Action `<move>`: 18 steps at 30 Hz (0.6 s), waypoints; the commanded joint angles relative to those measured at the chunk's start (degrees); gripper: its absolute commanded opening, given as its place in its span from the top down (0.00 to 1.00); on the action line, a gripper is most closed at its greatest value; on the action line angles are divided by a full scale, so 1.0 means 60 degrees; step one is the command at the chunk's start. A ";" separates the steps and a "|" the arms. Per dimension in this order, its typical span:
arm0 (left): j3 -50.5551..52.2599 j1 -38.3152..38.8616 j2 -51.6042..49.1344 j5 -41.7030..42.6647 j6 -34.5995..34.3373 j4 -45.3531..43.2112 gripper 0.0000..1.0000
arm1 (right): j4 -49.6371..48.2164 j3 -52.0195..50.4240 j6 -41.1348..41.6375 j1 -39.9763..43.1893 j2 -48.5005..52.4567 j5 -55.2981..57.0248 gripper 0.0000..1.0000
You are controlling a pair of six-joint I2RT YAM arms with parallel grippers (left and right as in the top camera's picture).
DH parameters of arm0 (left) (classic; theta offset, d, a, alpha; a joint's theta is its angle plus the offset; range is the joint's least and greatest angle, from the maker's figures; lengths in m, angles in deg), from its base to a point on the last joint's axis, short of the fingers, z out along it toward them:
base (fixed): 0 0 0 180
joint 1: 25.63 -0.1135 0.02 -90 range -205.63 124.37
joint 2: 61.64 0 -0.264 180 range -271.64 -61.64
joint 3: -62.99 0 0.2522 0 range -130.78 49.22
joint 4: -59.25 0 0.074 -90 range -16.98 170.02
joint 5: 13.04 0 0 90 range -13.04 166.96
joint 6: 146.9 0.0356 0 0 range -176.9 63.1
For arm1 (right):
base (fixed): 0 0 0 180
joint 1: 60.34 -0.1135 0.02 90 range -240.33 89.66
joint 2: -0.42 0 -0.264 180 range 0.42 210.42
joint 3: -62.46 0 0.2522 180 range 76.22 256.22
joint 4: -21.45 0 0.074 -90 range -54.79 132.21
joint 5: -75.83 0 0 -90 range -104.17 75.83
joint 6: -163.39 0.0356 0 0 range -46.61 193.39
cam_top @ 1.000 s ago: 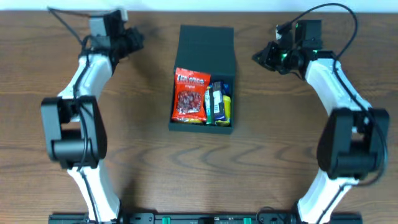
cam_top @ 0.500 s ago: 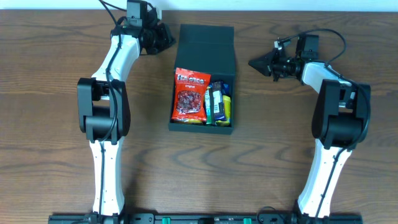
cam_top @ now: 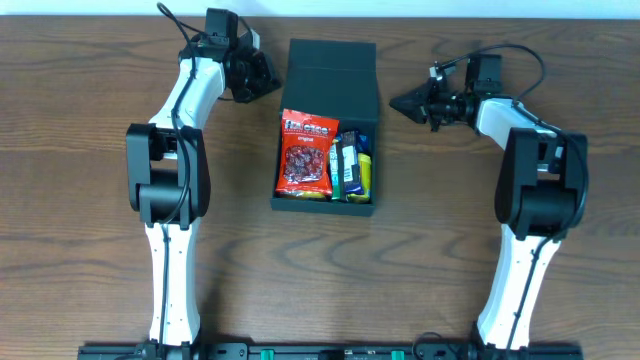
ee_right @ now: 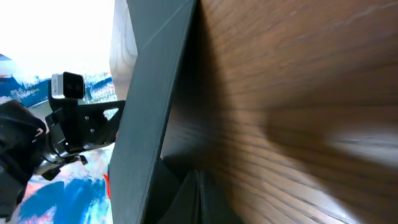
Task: Pack container
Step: 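Push the box lid's back edge forward with both grippers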
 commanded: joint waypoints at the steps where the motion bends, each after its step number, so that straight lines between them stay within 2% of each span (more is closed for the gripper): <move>1: -0.0087 -0.0036 -0.0178 -0.0215 0.0295 0.0106 0.94 | 0.0011 0.0197 0.0051 -0.0273 0.0055 -0.0102 0.98; 18: 0.0055 0.0106 -0.0554 0.0106 0.0189 -0.0273 0.95 | 0.0004 0.0197 0.0058 -0.0368 0.0055 0.0157 0.98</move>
